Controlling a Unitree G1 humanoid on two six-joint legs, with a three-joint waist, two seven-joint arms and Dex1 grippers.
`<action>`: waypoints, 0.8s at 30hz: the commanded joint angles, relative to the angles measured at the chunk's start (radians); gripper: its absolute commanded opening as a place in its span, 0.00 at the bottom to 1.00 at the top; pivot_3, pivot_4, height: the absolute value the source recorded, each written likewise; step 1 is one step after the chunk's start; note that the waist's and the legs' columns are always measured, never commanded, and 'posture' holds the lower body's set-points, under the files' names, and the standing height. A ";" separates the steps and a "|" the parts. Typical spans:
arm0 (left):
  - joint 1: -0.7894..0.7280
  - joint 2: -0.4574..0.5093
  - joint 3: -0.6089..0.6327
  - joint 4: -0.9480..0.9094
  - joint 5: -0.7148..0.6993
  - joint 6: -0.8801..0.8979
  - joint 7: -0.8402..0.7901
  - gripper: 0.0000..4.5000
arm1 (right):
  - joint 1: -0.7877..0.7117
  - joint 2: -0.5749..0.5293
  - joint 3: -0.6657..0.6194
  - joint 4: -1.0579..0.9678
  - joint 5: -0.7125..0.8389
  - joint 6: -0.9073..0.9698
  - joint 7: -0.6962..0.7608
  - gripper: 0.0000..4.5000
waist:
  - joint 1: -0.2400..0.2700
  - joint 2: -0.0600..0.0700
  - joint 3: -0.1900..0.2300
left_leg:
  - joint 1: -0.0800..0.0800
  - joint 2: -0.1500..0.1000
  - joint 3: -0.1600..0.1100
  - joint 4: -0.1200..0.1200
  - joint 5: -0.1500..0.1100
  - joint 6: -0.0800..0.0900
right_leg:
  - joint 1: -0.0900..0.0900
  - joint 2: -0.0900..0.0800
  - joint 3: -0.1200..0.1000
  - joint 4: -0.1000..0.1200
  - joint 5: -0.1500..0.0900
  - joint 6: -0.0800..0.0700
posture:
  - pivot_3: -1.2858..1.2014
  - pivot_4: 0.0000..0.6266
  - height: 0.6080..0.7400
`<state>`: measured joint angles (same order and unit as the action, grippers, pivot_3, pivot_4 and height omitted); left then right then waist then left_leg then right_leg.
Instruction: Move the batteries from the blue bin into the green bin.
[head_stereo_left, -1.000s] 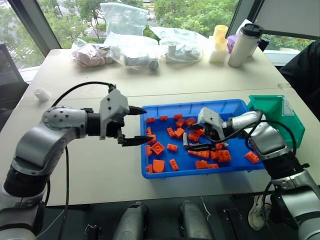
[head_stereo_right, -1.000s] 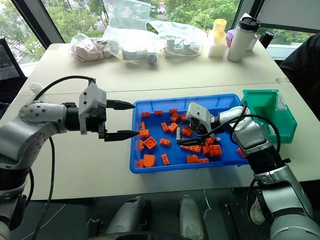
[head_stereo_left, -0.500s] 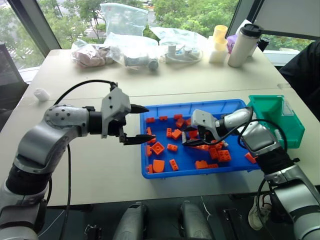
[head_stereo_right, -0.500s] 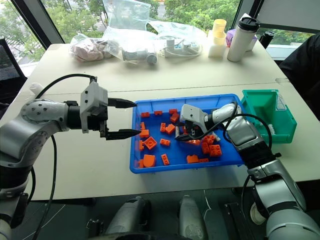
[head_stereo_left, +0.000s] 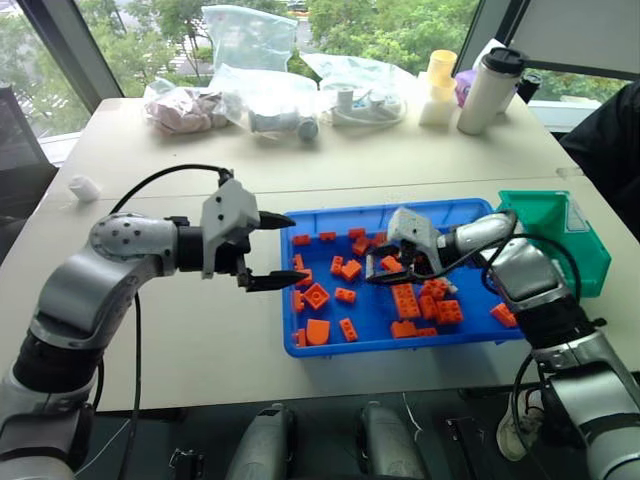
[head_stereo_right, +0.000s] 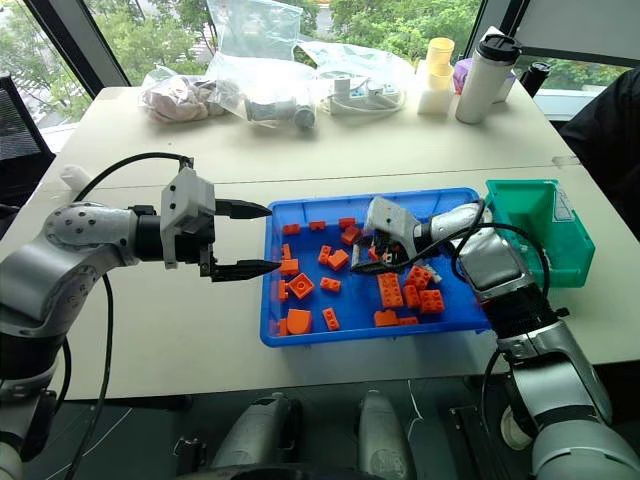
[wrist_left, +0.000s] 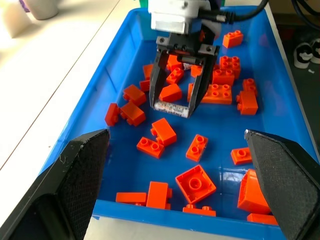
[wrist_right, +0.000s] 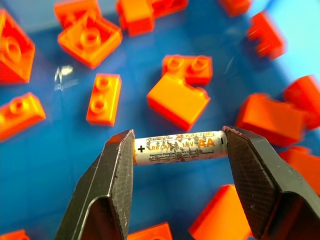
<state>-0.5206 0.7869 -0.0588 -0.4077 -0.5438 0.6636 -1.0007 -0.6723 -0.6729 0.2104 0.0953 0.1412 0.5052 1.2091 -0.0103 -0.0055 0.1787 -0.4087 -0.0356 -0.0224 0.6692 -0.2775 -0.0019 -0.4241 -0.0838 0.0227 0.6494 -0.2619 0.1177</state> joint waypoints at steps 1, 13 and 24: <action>-0.021 -0.031 0.025 -0.005 -0.033 -0.016 0.001 1.00 | 0.002 -0.024 -0.196 -0.133 0.112 0.139 -0.094 0.48 | 0.001 0.000 0.000 | 0.000 0.000 0.000 0.000 0.000 0.000 | 0.000 0.000 0.000 0.000 0.000 0.000 | 0.52 0.24 1.00; -0.188 -0.236 -0.049 0.171 -0.027 -0.097 -0.046 1.00 | 0.227 -0.126 -0.699 -0.292 0.139 0.394 -0.517 0.48 | 0.019 0.000 0.000 | 0.000 -0.002 0.001 0.000 0.000 0.000 | 0.000 -0.003 0.000 0.000 0.000 0.000 | 0.52 0.24 1.00; -0.276 -0.370 -0.092 0.343 0.053 -0.200 -0.044 1.00 | 0.226 -0.151 -0.703 -0.176 0.084 0.467 -0.738 0.48 | 0.001 0.001 -0.001 | 0.000 -0.002 0.002 0.000 0.000 0.001 | 0.000 -0.002 0.000 0.001 0.000 0.000 | 0.52 0.24 1.00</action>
<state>-0.7772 0.4201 -0.1569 -0.0467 -0.4967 0.4852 -1.0428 -0.4246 -0.7966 -0.4719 -0.0755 0.2307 0.9827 0.4897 -0.0097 -0.0044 0.1780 -0.4085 -0.0371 -0.0205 0.6689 -0.2775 -0.0014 -0.4239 -0.0854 0.0229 0.6500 -0.2618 0.1179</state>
